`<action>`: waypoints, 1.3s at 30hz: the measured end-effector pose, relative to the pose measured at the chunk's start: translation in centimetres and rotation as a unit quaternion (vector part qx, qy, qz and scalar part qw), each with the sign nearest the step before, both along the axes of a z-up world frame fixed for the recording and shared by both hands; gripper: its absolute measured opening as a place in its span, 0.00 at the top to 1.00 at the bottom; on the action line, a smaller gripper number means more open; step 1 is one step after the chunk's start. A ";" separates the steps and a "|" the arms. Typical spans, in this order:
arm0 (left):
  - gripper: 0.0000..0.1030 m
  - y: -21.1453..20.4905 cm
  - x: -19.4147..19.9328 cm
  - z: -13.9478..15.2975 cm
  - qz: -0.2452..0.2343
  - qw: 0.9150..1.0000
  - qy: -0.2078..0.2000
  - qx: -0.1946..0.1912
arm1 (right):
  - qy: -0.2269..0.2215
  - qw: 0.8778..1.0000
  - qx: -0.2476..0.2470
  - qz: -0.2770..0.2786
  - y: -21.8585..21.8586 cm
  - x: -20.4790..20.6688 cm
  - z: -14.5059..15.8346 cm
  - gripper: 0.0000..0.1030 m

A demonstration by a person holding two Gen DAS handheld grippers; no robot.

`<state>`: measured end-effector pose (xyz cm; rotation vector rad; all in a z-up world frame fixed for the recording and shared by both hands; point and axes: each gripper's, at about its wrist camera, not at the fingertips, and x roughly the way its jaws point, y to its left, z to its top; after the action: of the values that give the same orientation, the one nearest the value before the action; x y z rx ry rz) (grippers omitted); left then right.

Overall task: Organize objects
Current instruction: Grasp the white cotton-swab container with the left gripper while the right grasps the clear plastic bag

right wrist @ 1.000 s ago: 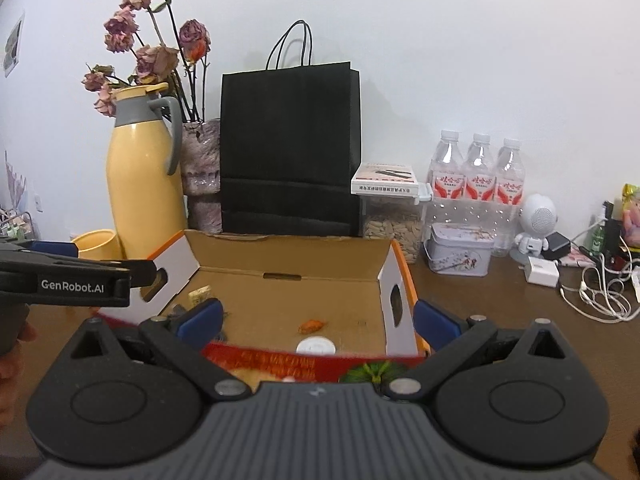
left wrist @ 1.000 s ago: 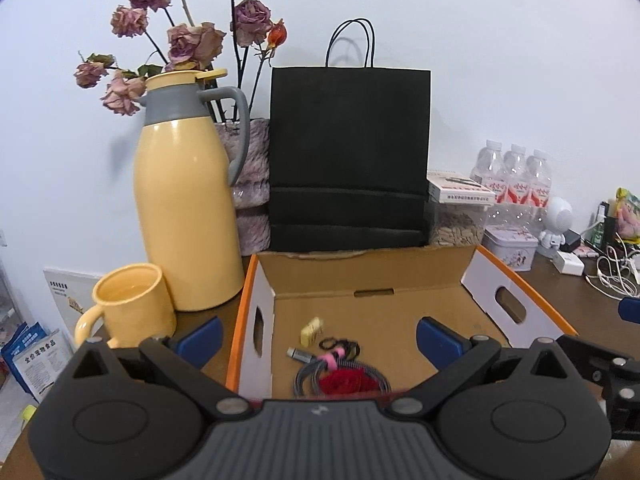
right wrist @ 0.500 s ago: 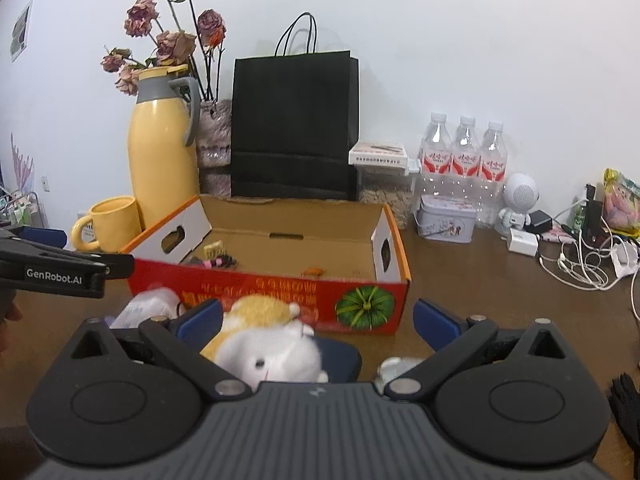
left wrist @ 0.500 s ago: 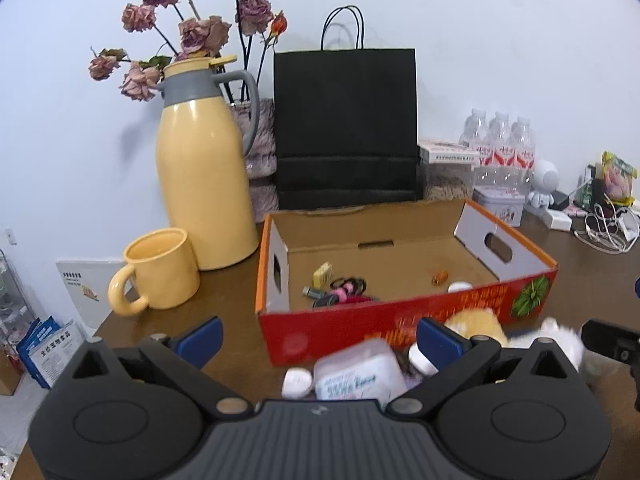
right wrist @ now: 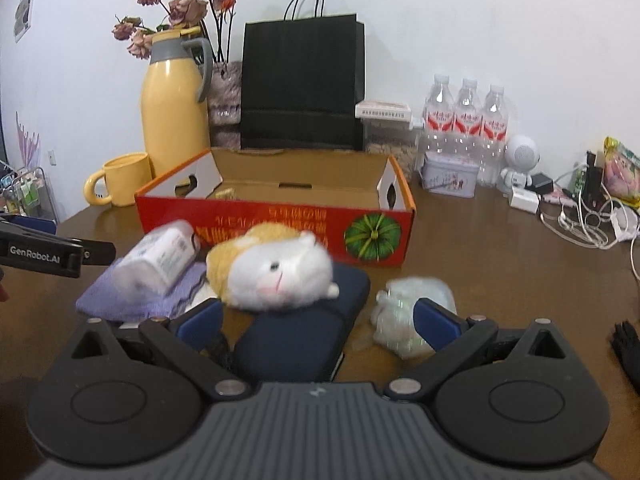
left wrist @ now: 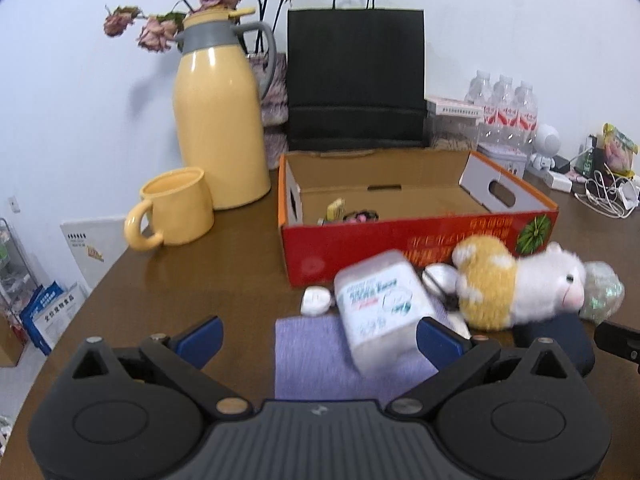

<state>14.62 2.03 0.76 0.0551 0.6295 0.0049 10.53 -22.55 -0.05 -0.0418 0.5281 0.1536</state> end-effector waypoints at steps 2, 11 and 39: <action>0.00 0.4 -0.4 -0.4 0.000 1.000 0.009 -0.005 | 0.006 1.000 0.002 -0.002 -0.1 -0.4 -0.5 0.00; 0.00 0.1 -0.8 -0.5 -0.008 1.000 0.013 -0.018 | 0.015 0.999 0.005 -0.033 -2.2 -0.7 -1.5 0.00; 0.30 -2.7 7.1 -3.5 0.020 0.991 0.069 -0.109 | 0.032 0.994 0.071 -0.076 -7.5 6.3 -4.2 0.46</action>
<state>21.74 -0.64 -2.72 -0.1696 0.7662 -0.0301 16.83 -30.07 -4.27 0.1416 0.5803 0.0433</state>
